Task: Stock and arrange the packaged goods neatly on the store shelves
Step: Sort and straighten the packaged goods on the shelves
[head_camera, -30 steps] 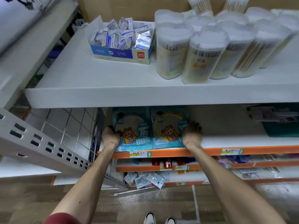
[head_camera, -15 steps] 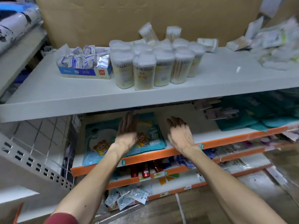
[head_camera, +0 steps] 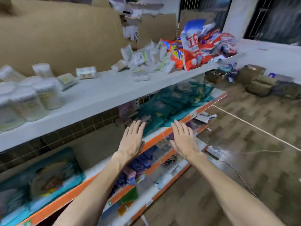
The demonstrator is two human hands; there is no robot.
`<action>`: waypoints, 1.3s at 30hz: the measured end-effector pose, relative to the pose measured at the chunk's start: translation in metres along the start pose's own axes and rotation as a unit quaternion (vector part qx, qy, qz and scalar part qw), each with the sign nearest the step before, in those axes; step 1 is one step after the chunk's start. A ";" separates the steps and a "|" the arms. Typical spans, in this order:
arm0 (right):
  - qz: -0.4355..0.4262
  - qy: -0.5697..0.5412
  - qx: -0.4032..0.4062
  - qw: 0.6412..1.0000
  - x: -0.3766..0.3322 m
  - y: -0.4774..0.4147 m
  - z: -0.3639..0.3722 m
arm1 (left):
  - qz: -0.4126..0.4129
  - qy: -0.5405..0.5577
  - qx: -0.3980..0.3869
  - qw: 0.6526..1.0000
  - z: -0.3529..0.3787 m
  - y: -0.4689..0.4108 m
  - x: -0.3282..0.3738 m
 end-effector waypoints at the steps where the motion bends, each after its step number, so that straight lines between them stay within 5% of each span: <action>1: 0.015 -0.002 -0.006 1.000 0.024 0.007 0.004 | 0.002 -0.002 0.000 1.000 0.004 -0.007 0.017; 13: 0.028 -0.033 -0.044 0.998 0.163 0.019 0.042 | -0.049 0.033 -0.033 0.998 0.046 -0.073 0.110; 26: -0.035 -0.089 -0.079 0.992 0.182 -0.093 0.108 | -0.204 0.135 -0.085 0.966 0.104 -0.158 0.053; 29: -0.041 -0.073 -0.068 0.994 0.205 -0.133 0.113 | -0.182 0.132 -0.026 0.974 0.111 -0.193 0.041; 32: -0.046 -0.067 -0.075 0.994 0.217 -0.167 0.124 | -0.224 0.164 -0.102 0.955 0.140 -0.211 0.017; 39: -0.094 -0.056 -0.090 0.990 0.196 -0.218 0.153 | -0.281 0.187 -0.115 0.934 0.156 -0.223 -0.007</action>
Point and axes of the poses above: each hand's wrist, its own y-axis away from the middle knuckle, its own z-axis out of the palm, x = y × z, the point moved 8 cm from there along -y, towards the middle knuckle, and after that the axes turned 9 degrees about -z, right-handed, at the moved point
